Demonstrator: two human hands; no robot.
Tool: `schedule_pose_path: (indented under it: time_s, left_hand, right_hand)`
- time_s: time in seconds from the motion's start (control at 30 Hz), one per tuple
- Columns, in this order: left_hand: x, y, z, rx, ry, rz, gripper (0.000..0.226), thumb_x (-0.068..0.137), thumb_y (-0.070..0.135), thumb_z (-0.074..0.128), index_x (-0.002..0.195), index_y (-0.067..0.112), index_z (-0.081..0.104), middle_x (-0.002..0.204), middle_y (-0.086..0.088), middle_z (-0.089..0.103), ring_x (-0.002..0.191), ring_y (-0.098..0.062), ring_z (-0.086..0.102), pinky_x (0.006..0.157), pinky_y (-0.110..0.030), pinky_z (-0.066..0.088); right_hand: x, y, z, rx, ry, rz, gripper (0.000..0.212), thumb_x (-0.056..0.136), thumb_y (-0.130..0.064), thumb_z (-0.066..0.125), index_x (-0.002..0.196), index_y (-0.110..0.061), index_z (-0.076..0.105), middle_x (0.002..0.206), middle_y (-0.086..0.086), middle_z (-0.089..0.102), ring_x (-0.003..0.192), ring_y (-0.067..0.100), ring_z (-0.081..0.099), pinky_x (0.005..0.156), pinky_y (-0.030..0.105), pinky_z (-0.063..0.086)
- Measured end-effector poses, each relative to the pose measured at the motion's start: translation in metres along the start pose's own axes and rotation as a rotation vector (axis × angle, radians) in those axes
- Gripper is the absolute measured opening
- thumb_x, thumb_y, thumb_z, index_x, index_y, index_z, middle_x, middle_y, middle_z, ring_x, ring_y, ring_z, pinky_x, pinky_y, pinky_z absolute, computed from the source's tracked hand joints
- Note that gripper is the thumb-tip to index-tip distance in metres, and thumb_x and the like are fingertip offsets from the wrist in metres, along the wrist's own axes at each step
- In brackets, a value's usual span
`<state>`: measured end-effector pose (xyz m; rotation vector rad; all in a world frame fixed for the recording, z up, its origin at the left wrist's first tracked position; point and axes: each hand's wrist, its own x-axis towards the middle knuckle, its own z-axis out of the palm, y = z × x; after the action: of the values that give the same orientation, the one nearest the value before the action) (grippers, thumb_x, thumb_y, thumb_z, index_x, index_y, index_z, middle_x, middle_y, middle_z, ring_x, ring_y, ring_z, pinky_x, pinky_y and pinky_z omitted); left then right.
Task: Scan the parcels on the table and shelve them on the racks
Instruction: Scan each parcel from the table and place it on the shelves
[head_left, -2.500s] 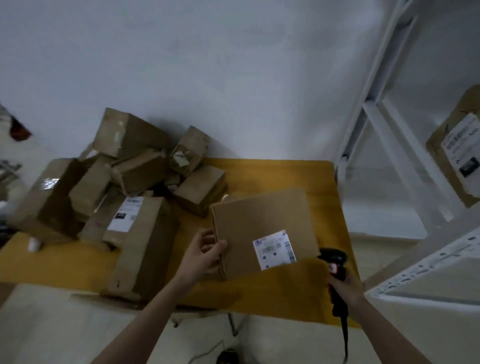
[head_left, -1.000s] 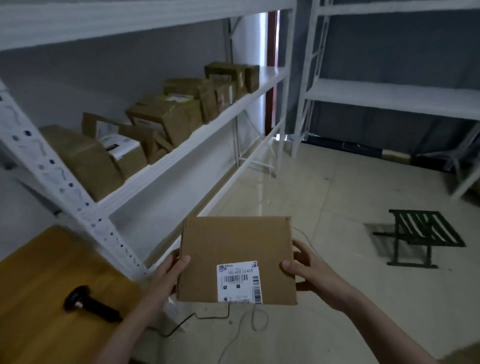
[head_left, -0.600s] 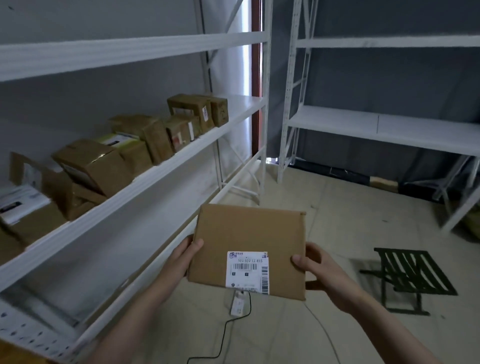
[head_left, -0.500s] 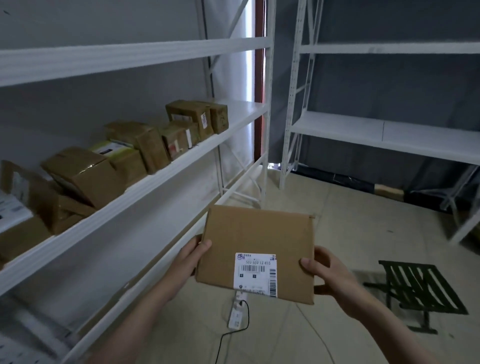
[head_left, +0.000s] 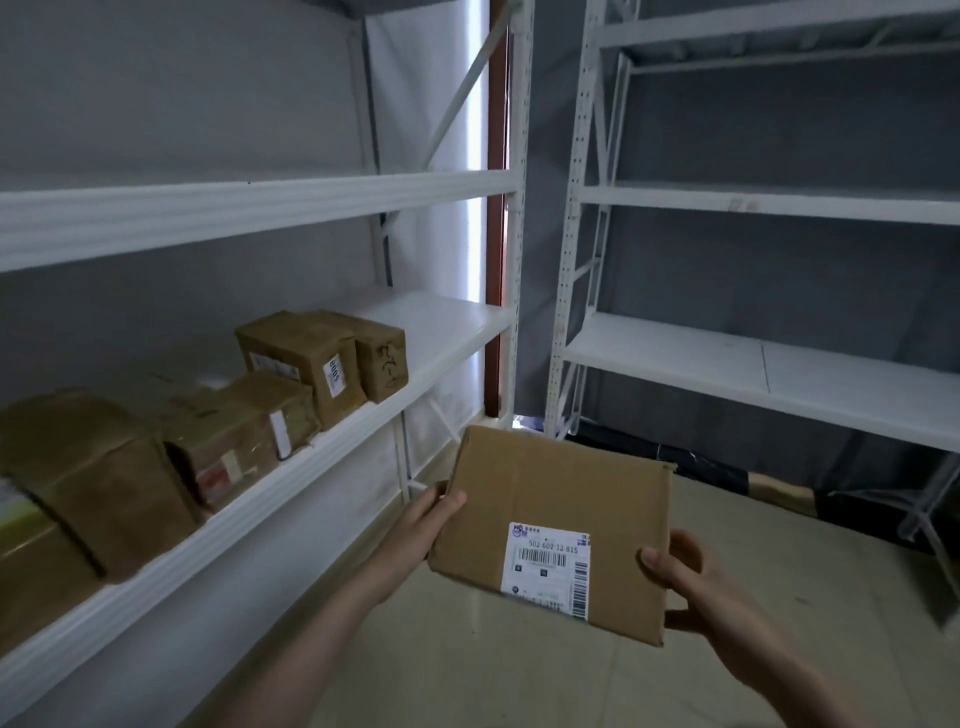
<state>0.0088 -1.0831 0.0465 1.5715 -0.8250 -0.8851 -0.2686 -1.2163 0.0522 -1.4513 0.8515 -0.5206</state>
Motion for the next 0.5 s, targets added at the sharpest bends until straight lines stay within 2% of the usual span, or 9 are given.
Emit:
schedule_pose_path:
  time_s: [0.2,0.3,0.4,0.43,0.5]
  left_hand:
    - [0.11,0.014,-0.01,0.082,0.109,0.009,0.03,0.098,0.05,0.04,0.122,0.035,0.051,0.113,0.014,0.061,0.102,-0.002,0.058,0.077,-0.016,0.044]
    - [0.166,0.011,-0.022,0.172,0.225,0.028,0.032,0.1,0.043,0.041,0.12,0.025,0.057,0.119,0.005,0.063,0.105,-0.006,0.059,0.081,-0.02,0.046]
    - [0.215,0.013,-0.033,0.312,0.373,0.047,0.03,0.102,0.035,0.042,0.12,0.015,0.056,0.112,0.004,0.062,0.093,-0.006,0.06,0.071,-0.012,0.046]
    - [0.23,0.014,-0.038,0.365,0.441,0.041,0.03,0.101,0.034,0.044,0.122,0.016,0.055,0.111,0.005,0.062,0.094,-0.008,0.061,0.073,-0.015,0.048]
    - [0.252,0.011,-0.049,0.508,0.544,0.022,0.03,0.099,0.035,0.047,0.124,0.02,0.055,0.11,0.006,0.063,0.1,-0.012,0.062,0.085,-0.029,0.05]
  right_hand:
    - [0.116,-0.018,0.003,0.035,0.031,-0.059,0.091,0.046,-0.059,0.075,0.123,-0.019,0.049,0.115,-0.001,0.063,0.101,0.015,0.064,0.066,0.032,0.055]
    - [0.19,-0.03,0.014,0.04,0.039,-0.119,0.077,0.059,-0.048,0.084,0.12,-0.019,0.047,0.115,-0.001,0.06,0.097,0.014,0.063,0.066,0.029,0.053]
    - [0.267,-0.05,0.025,-0.005,0.077,-0.202,0.06,0.073,-0.03,0.078,0.119,-0.023,0.041,0.111,-0.004,0.056,0.095,0.01,0.059,0.068,0.026,0.051]
    - [0.291,-0.059,0.031,-0.028,0.08,-0.24,0.059,0.074,-0.027,0.078,0.118,-0.025,0.039,0.107,-0.008,0.055,0.093,0.007,0.058,0.068,0.024,0.05]
    - [0.329,-0.076,0.041,-0.067,0.099,-0.327,0.062,0.073,-0.023,0.08,0.118,-0.026,0.037,0.101,-0.016,0.051,0.088,0.002,0.055,0.068,0.02,0.047]
